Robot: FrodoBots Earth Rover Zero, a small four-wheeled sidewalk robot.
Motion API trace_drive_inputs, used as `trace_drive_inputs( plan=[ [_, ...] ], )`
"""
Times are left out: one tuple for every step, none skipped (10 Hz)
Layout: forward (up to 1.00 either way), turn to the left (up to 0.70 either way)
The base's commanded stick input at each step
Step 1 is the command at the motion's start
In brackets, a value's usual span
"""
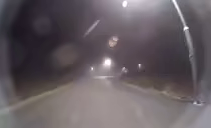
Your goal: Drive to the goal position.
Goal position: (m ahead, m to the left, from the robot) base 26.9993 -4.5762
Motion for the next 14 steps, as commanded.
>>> trace_drive_inputs(
  plan=[
    [1.0, 0.18],
    [1.0, 0.08],
    [1.0, 0.04],
    [1.0, 0.03],
    [1.0, 0.03],
    [1.0, 0.11],
    [1.0, 0.22],
    [1.0, 0.23],
    [1.0, 0.2],
    [1.0, 0.04],
    [1.0, 0.04],
    [1.0, 0.04],
    [1.0, 0.04],
    [1.0, 0.03]
  ],
)
